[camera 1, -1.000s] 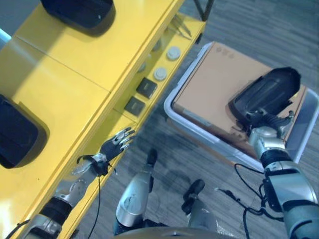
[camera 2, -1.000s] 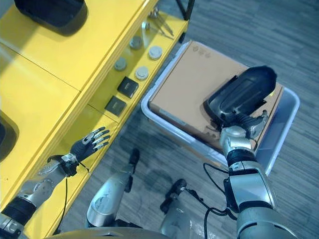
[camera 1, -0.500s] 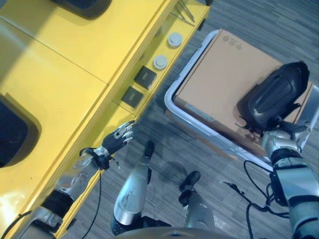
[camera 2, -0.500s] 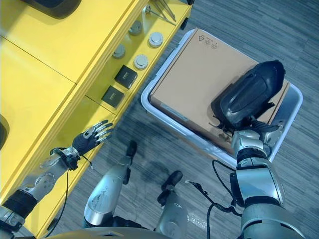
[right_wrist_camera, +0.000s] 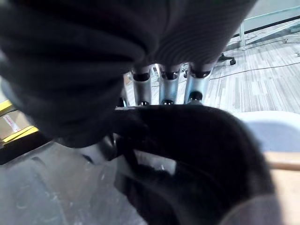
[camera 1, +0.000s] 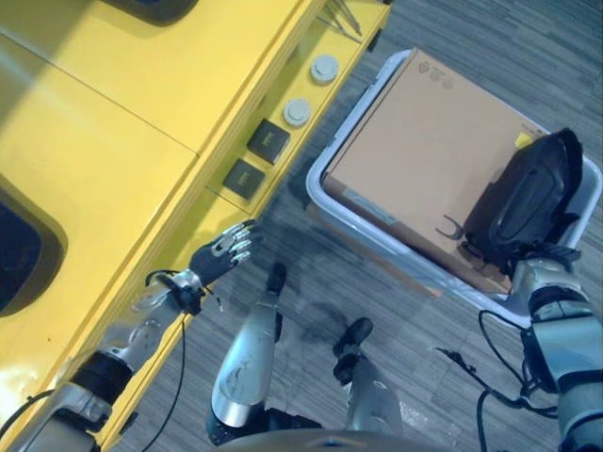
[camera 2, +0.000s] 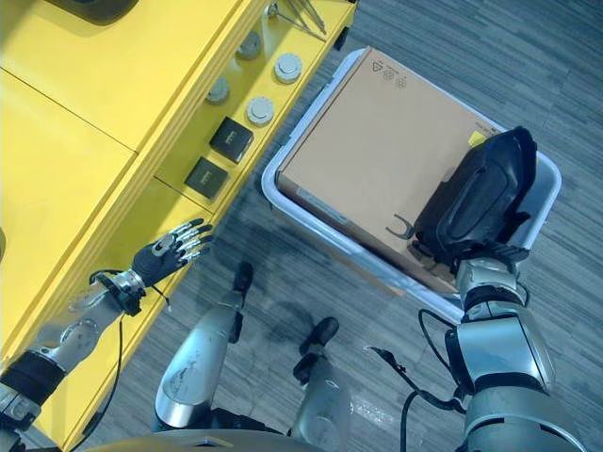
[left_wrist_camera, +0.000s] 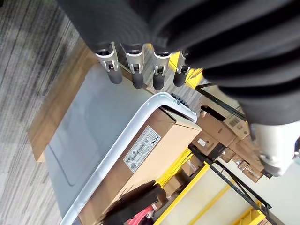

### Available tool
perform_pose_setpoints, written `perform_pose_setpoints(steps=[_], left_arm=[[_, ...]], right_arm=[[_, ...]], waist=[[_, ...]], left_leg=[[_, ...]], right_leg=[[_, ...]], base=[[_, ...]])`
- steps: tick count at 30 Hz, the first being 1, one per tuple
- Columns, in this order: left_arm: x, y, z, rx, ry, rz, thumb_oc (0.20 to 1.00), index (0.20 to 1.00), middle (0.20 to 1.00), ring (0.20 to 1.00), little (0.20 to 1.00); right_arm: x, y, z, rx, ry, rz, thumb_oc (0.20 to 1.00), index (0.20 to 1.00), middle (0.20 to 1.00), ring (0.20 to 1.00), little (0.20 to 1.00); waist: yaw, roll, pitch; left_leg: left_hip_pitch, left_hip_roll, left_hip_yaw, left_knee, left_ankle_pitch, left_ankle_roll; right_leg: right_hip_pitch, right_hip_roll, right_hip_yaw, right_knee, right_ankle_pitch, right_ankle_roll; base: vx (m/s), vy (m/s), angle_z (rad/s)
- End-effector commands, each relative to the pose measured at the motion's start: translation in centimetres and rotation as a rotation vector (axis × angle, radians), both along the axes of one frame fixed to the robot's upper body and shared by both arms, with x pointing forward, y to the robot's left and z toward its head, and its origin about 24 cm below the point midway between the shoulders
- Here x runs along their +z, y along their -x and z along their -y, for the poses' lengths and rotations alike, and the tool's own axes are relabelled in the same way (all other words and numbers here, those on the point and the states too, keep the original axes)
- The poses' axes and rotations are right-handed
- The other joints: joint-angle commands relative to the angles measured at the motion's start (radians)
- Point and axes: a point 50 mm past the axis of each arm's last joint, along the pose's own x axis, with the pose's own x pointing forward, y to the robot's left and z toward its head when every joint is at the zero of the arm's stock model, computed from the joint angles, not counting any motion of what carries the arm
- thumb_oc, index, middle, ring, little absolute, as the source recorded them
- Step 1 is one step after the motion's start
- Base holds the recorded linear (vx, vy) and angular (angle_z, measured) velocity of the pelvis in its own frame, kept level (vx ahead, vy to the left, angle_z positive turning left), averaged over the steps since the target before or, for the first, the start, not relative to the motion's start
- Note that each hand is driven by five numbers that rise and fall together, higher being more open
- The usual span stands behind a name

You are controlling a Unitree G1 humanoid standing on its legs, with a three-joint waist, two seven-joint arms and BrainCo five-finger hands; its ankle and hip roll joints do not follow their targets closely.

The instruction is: Move parts from the plastic box to the shelf.

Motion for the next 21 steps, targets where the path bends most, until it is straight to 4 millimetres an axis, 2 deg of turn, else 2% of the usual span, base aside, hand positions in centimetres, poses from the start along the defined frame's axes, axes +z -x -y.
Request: perform_pose_setpoints(steps=[1, 5, 7, 8, 9, 11, 12, 17, 19, 21], left_arm=[[0.8, 0.3, 0.1, -0.013, 0.041, 0.066, 1.000, 1.000, 1.000, 1.000, 1.000], [1.1, 0.3, 0.3, -0.023, 0.061, 0.072, 1.000, 1.000, 1.000, 1.000, 1.000], [1.7, 0.3, 0.3, -0.037, 0.084, 0.098, 1.000, 1.000, 1.000, 1.000, 1.000], [2.1, 0.4, 0.5, -0.044, 0.106, 0.116, 1.000, 1.000, 1.000, 1.000, 1.000], [2.9, 0.5, 0.8, -0.050, 0.122, 0.139, 1.000, 1.000, 1.000, 1.000, 1.000], [3.5, 0.6, 1.0, -0.040, 0.129, 0.157, 1.000, 1.000, 1.000, 1.000, 1.000], [4.0, 0.7, 1.2, -0.005, 0.147, 0.146, 1.000, 1.000, 1.000, 1.000, 1.000], [4.7, 0.2, 1.9, 0.029, 0.139, 0.155, 1.000, 1.000, 1.000, 1.000, 1.000], [4.6, -0.5, 3.1, 0.034, 0.107, 0.117, 1.000, 1.000, 1.000, 1.000, 1.000], [4.5, -0.8, 3.5, 0.039, 0.094, 0.103, 1.000, 1.000, 1.000, 1.000, 1.000]], right_arm=[[1.0, -0.1, 0.5, 0.051, 0.051, 0.018, 0.200, 0.200, 0.200, 0.200, 0.200], [1.6, -0.7, 0.2, 0.084, 0.075, 0.085, 0.200, 0.200, 0.200, 0.200, 0.200], [2.6, -1.7, -0.8, 0.160, 0.109, 0.167, 0.200, 0.200, 0.200, 0.200, 0.200], [3.4, -2.6, -1.7, 0.207, 0.129, 0.210, 0.200, 0.200, 0.200, 0.200, 0.200], [4.3, -3.4, -3.0, 0.265, 0.156, 0.251, 0.200, 0.200, 0.200, 0.200, 0.200], [4.9, -4.0, -4.4, 0.316, 0.176, 0.273, 0.200, 0.200, 0.200, 0.200, 0.200], [5.3, -4.4, -5.9, 0.377, 0.203, 0.284, 0.200, 0.200, 0.200, 0.200, 0.200], [5.0, -5.0, -9.8, 0.532, 0.227, 0.245, 0.200, 0.200, 0.200, 0.200, 0.200], [4.1, -5.3, -12.6, 0.632, 0.239, 0.191, 0.200, 0.200, 0.200, 0.200, 0.200], [3.7, -5.4, -13.6, 0.667, 0.237, 0.176, 0.200, 0.200, 0.200, 0.200, 0.200]], waist=[[0.019, 0.015, -0.009], [0.016, 0.014, -0.012], [0.013, 0.008, -0.022], [0.010, 0.006, -0.030], [0.005, -0.001, -0.043], [0.001, -0.006, -0.057], [-0.005, -0.011, -0.083], [-0.021, -0.018, -0.164], [-0.037, -0.014, -0.220], [-0.045, -0.012, -0.242]], left_leg=[[-0.013, -0.004, -0.007, 0.002, -0.108, 0.022], [0.001, -0.004, -0.007, -0.004, -0.108, 0.022], [0.022, -0.005, -0.009, -0.014, -0.111, 0.023], [0.023, -0.005, -0.006, -0.023, -0.088, 0.028], [0.042, -0.004, -0.008, -0.032, -0.088, 0.026], [0.061, -0.004, -0.011, -0.041, -0.087, 0.023], [0.093, -0.003, -0.015, -0.056, -0.088, 0.020], [0.178, 0.001, -0.019, -0.100, -0.089, 0.007], [0.229, 0.005, -0.013, -0.134, -0.080, -0.004], [0.241, 0.005, -0.011, -0.144, -0.074, -0.006]], right_leg=[[-0.045, -0.050, -0.003, 0.125, -0.067, 0.095], [-0.034, -0.049, -0.004, 0.125, -0.068, 0.095], [-0.018, -0.046, -0.006, 0.121, -0.069, 0.094], [-0.015, -0.044, -0.015, 0.107, -0.051, 0.082], [0.004, -0.040, -0.016, 0.096, -0.051, 0.081], [0.024, -0.033, -0.013, 0.083, -0.052, 0.080], [0.052, -0.026, -0.006, 0.067, -0.058, 0.078], [0.138, -0.003, 0.014, 0.012, -0.072, 0.071], [0.188, 0.009, 0.025, -0.021, -0.079, 0.065], [0.199, 0.013, 0.029, -0.033, -0.078, 0.064]], base=[[-0.04, -0.015, -0.01], [0.00, -0.011, 0.00], [-0.03, -0.051, 0.00], [-0.06, -0.058, -0.03], [-0.06, -0.059, -0.06], [0.04, -0.059, -0.03], [0.08, -0.063, -0.01], [0.13, -0.012, -0.07], [0.14, 0.036, -0.06], [0.08, 0.032, -0.12]])
